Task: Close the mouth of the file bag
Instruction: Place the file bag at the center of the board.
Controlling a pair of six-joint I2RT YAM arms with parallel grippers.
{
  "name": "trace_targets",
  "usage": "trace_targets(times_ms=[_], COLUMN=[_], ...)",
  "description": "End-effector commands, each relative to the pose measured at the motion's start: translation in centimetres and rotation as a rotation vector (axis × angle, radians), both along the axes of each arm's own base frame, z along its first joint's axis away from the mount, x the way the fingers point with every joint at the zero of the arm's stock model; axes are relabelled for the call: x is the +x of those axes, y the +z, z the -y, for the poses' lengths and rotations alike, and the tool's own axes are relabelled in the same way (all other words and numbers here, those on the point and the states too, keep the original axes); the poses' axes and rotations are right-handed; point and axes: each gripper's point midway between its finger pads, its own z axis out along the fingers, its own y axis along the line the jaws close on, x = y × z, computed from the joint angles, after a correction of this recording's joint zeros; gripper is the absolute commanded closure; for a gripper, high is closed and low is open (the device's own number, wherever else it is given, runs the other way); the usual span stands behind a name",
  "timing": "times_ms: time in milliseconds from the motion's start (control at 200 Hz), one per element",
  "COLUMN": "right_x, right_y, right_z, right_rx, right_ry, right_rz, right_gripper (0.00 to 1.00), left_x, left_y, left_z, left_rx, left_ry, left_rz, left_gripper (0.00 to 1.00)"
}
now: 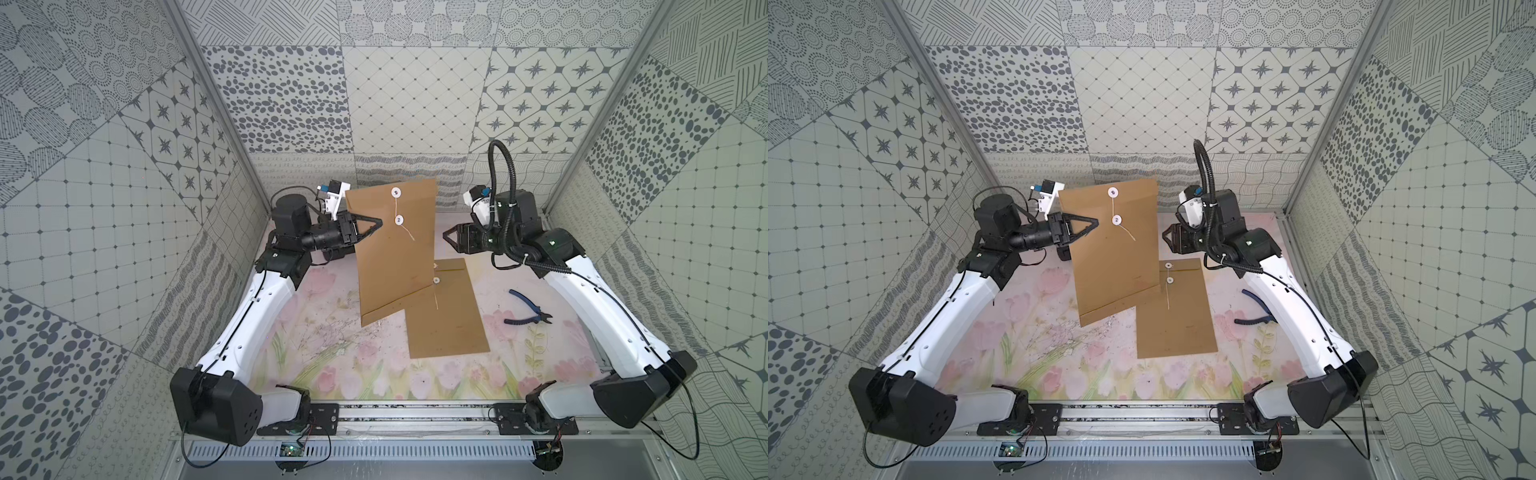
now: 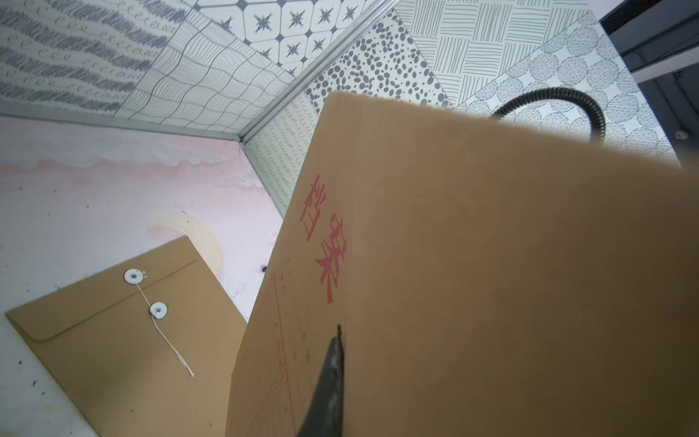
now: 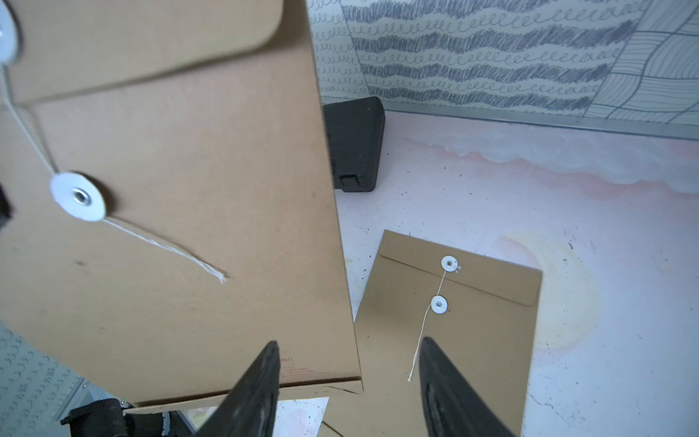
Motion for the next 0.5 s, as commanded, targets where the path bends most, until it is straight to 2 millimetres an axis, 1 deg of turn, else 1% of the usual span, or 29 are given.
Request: trace_targets(times_ms=[0,90,150,265,335,345,375,425,460,495], right_x=[0.2,0.5,0.8,1.5,2.0,2.1,2.2,2.4,2.4,2.4], right_y=[0.9,0.2,0.0,-0.1,-0.1,-0.1,-0.2,-0.1,-0.2,-0.3], right_z=[0.1,-0.2,-0.6,-1.3,-1.6,-1.6,-1.8,-2.1,-2.4,-2.7], right_rx=[0.079,0.097,0.112,0.126,0.123,0.124,0.127,0.137,0.144,0.152], right_ry=[-0.009,-0.012,-0.004,0.006,0.012,0.013,0.019,0.026,0.035,0.044], right_rz=[0.029,0.007,0.006,0.008,0.008,0.008,0.008,0.009,0.004,0.0], right_gripper=[0.39,0.38,0.37,0.37,0.37,0.37,0.37,0.36,0.36,0.37], left_x=[-1.8,-2.8,-3.5,-3.7,-3.6,-3.6,-3.6,-3.9,-3.9,-3.8], left_y=[-5.4,-8.6,-10.9,-14.9,-17.7,-18.4,-19.5,-22.0,-23.2,-24.2], left_z=[-0.8,-1.3,-1.7,-2.9,-3.5,-3.7,-4.0,-5.1,-5.8,-6.4], left_rx=[0.093,0.09,0.096,0.118,0.201,0.222,0.277,0.398,0.46,0.486], left_ry=[-0.011,-0.026,-0.028,-0.005,0.016,0.018,0.023,0.046,0.054,0.062], left_rz=[-0.092,-0.197,-0.254,-0.349,-0.389,-0.398,-0.397,-0.438,-0.449,-0.46], left_gripper=[1.0,1.0,1.0,1.0,1.0,1.0,1.0,1.0,1.0,1.0])
